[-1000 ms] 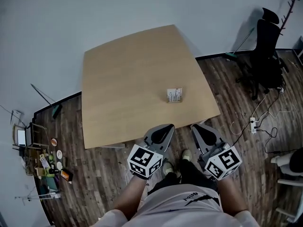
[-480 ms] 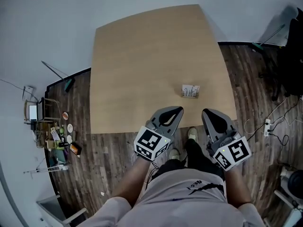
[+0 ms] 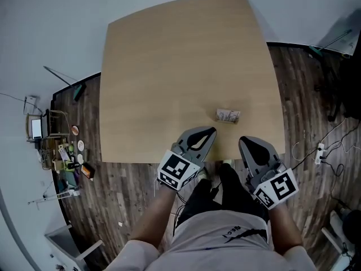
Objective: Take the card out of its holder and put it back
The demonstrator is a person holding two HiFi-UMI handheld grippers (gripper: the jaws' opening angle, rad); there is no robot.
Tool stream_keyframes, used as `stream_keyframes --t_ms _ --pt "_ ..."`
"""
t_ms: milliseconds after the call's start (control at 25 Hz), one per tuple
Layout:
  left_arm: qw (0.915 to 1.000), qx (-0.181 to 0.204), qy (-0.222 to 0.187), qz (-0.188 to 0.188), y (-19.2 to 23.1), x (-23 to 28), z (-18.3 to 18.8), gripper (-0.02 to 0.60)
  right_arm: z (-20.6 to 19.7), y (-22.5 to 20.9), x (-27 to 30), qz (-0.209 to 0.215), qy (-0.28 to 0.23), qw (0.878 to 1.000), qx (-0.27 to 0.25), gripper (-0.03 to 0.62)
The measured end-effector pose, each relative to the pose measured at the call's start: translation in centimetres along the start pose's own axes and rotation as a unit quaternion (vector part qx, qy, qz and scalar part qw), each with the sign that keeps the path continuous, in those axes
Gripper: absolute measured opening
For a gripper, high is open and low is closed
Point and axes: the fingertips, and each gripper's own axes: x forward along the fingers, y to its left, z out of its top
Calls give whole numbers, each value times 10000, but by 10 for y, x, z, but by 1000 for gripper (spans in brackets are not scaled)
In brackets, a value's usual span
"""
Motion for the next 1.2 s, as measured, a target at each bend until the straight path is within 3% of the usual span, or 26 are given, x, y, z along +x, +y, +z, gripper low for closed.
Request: stream_keyframes --t_ms 400,520,760,1200 --pt "9965 380 294 -688 37 53 -56 17 -37 -14 18 -45 241 9996 150 14" --pt "9949 385 404 -842 48 63 -72 57 -41 -17 23 -55 238 9995 200 14" --pt "9908 439 475 -1191 59 84 -86 95 -49 -22 41 -74 202 9996 203 14" --pt "9760 594 451 -2047 44 108 -88 94 -62 -29 52 -173 342 9990 215 14"
